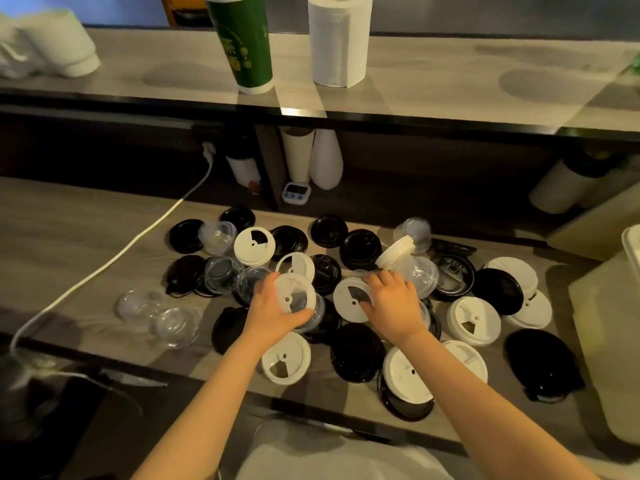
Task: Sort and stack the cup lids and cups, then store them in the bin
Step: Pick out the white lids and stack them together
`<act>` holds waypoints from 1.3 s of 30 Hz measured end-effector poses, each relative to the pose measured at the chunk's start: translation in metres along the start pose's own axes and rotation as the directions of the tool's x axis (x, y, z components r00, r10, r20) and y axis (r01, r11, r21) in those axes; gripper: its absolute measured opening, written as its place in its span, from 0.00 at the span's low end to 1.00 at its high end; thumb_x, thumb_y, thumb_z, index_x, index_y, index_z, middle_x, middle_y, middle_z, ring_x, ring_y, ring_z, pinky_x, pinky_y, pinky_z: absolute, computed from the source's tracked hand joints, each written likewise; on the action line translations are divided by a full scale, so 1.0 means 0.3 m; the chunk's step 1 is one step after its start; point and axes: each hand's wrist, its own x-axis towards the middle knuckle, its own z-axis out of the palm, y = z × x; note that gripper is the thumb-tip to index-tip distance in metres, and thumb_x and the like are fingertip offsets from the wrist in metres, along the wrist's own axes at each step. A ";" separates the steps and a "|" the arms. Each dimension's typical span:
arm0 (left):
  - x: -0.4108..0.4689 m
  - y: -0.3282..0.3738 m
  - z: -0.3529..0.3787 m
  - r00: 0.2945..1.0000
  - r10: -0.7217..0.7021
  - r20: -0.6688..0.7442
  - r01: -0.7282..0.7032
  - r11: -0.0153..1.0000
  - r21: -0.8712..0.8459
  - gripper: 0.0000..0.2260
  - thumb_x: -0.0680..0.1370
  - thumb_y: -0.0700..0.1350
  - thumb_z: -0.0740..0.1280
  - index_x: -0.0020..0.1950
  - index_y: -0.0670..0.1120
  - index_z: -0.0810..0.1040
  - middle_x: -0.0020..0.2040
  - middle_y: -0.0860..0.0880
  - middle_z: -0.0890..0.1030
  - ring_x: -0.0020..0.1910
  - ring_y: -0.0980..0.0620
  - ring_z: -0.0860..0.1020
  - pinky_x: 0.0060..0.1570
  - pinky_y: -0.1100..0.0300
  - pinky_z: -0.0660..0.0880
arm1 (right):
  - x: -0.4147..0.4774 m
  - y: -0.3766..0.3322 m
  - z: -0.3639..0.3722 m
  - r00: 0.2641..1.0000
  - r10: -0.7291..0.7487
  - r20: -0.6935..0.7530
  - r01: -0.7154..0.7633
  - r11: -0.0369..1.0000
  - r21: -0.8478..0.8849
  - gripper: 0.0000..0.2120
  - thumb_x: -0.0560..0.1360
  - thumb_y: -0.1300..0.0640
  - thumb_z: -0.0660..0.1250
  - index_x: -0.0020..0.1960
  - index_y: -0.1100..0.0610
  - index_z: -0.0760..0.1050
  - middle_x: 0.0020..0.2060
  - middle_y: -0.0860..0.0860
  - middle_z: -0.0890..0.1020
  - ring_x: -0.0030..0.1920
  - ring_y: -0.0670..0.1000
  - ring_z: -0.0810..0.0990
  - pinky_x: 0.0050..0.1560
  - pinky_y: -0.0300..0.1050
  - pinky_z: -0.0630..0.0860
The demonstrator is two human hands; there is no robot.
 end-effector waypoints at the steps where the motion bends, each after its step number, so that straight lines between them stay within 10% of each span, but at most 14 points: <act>1: 0.000 0.000 -0.005 1.000 0.003 0.005 -0.003 1.000 0.004 0.38 0.66 0.51 0.76 0.70 0.47 0.60 0.67 0.46 0.64 0.65 0.47 0.66 0.59 0.55 0.68 | 0.005 -0.004 0.002 1.000 0.006 -0.005 -0.006 1.000 -0.006 0.18 0.77 0.49 0.62 0.63 0.55 0.70 0.59 0.54 0.74 0.60 0.57 0.71 0.55 0.51 0.67; 10: -0.010 0.054 -0.038 0.983 0.184 0.014 -0.184 0.983 0.016 0.37 0.66 0.51 0.76 0.69 0.48 0.61 0.64 0.48 0.64 0.64 0.50 0.65 0.59 0.58 0.67 | 0.044 -0.002 -0.031 0.991 0.122 0.045 -0.130 0.932 0.339 0.11 0.75 0.53 0.67 0.53 0.58 0.73 0.50 0.54 0.77 0.49 0.58 0.77 0.44 0.48 0.70; 19: 0.008 0.212 -0.094 0.914 0.401 0.069 -0.403 0.915 0.022 0.39 0.67 0.52 0.75 0.71 0.49 0.57 0.68 0.50 0.61 0.67 0.51 0.63 0.63 0.57 0.66 | 0.042 -0.065 -0.224 0.919 0.338 0.205 -0.270 0.155 0.950 0.06 0.74 0.62 0.69 0.40 0.57 0.72 0.36 0.56 0.82 0.37 0.52 0.80 0.38 0.42 0.75; 26: -0.050 0.333 -0.108 0.834 0.546 0.078 -0.543 0.838 -0.054 0.40 0.67 0.48 0.76 0.73 0.51 0.56 0.66 0.57 0.59 0.61 0.62 0.62 0.56 0.69 0.63 | -0.066 -0.122 -0.364 0.966 0.208 0.153 -0.138 -0.083 0.987 0.10 0.79 0.55 0.63 0.56 0.60 0.77 0.43 0.55 0.84 0.43 0.51 0.83 0.42 0.44 0.80; 39: -0.099 0.394 -0.085 0.820 0.544 0.179 -0.565 0.819 0.101 0.49 0.67 0.59 0.74 0.77 0.51 0.46 0.73 0.53 0.57 0.71 0.54 0.60 0.62 0.64 0.62 | -0.149 -0.083 -0.407 0.986 0.107 0.131 -0.144 0.124 0.982 0.07 0.78 0.59 0.63 0.55 0.57 0.78 0.40 0.52 0.83 0.42 0.48 0.82 0.43 0.43 0.81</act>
